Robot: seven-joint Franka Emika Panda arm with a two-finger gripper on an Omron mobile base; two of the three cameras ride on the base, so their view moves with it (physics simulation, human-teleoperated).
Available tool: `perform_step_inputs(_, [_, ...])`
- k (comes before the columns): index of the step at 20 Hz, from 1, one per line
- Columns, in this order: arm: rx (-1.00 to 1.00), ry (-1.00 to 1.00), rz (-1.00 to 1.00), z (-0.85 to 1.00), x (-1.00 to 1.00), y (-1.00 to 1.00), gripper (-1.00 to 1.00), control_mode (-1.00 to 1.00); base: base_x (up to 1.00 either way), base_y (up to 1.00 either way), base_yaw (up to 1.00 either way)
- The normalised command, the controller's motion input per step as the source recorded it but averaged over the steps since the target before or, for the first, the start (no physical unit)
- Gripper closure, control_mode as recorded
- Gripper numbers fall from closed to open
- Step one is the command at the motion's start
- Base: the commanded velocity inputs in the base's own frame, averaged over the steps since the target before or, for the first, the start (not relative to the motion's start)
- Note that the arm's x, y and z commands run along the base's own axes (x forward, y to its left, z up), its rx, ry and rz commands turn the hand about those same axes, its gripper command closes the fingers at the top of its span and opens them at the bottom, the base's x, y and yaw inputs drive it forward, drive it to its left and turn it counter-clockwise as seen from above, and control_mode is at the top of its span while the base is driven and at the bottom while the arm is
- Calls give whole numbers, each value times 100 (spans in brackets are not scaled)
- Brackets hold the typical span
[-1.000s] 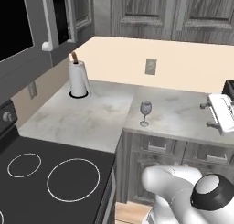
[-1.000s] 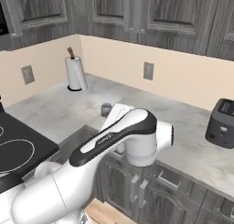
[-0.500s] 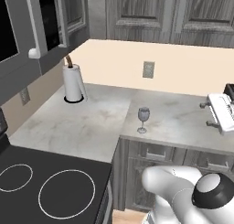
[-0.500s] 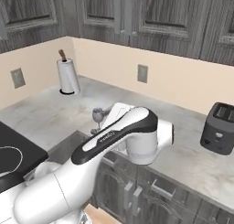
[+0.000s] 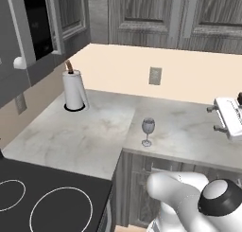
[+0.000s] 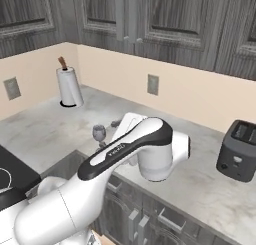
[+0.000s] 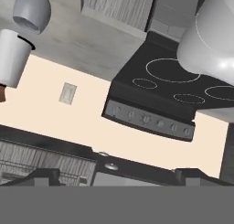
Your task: Retrieve the wine glasses from the counter and place one next to each plate.
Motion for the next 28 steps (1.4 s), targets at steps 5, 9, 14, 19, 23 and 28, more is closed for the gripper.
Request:
perform_step_inputs(5, [0,0,0,0,0,0,-100,100,-7,19,19])
perform_step_inputs(9, [0,0,0,0,0,0,-100,100,-7,11,23])
perform_step_inputs(14, [0,0,5,-5,0,0,-100,-100,0,0,20])
perform_step_inputs(19, [4,13,19,-34,0,4,-100,-100,0,0,0])
perform_step_inputs(23, [-3,1,9,-28,1,25,-100,-100,0,0,0])
perform_step_inputs(28, [-10,0,0,-27,26,33,-100,-100,0,0,0])
